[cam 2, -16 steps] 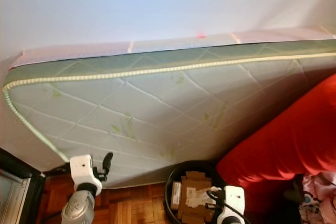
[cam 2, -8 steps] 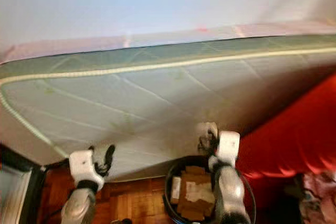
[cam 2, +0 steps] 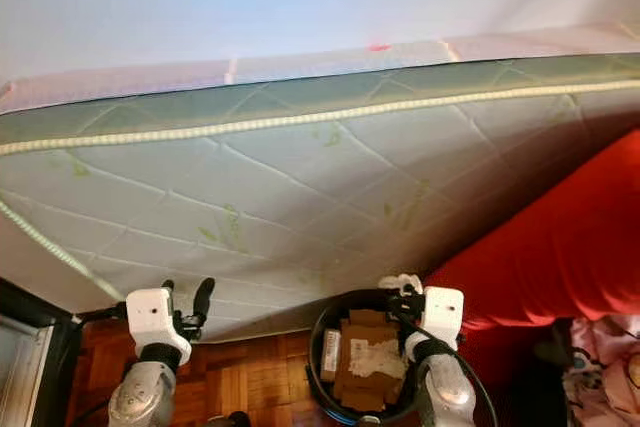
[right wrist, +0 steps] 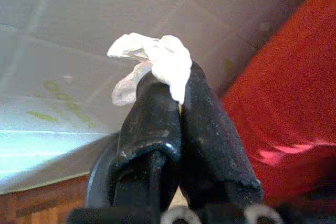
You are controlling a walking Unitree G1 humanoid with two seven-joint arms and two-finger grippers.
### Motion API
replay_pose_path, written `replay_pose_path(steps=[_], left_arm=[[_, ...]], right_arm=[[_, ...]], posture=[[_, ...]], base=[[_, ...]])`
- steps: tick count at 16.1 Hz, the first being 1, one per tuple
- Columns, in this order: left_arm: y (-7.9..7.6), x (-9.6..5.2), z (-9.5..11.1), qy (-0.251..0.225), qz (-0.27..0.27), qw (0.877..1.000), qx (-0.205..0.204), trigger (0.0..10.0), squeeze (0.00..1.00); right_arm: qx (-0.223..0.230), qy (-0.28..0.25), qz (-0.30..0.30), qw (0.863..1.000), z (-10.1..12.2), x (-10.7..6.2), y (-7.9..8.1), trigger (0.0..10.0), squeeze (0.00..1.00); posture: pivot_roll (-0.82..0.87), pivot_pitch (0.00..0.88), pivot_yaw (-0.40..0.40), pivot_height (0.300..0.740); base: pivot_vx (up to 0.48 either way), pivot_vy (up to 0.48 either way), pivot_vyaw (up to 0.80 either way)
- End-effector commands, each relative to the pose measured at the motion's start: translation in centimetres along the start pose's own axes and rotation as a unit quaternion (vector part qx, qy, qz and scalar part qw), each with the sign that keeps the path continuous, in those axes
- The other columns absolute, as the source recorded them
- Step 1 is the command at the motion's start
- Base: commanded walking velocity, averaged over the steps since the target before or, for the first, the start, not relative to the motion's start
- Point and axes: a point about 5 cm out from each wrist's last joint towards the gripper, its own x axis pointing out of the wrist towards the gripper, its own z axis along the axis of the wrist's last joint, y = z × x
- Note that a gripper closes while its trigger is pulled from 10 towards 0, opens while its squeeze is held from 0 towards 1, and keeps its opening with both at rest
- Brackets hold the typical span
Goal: Clean up the room
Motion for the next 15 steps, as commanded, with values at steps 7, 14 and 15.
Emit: replay_pose_path(steps=[7, 14, 15], left_arm=[[-0.5, 0.0, 0.0, 0.012, -0.015, 1.000, 0.005, 10.0, 0.00], [-0.2, -0.3, 0.0, 0.013, -0.013, 1.000, 0.007, 10.0, 0.00], [-0.2, -0.4, 0.0, 0.014, -0.012, 1.000, 0.006, 10.0, 0.00]], right_arm=[[-0.008, 0.024, 0.004, 1.000, -0.9, -0.3, 0.6, 10.0, 0.00], [-0.014, 0.037, 0.007, 0.999, -1.2, -0.3, 1.0, 10.0, 0.00], [-0.016, 0.045, 0.008, 0.999, -1.5, -0.4, 1.0, 10.0, 0.00]], posture=[[0.04, 0.223, -0.027, 0.672], [0.04, 0.233, -0.028, 0.672], [0.05, 0.235, -0.029, 0.672]], base=[[0.000, 0.000, 0.00], [0.000, 0.000, 0.00], [0.000, 0.000, 0.00]])
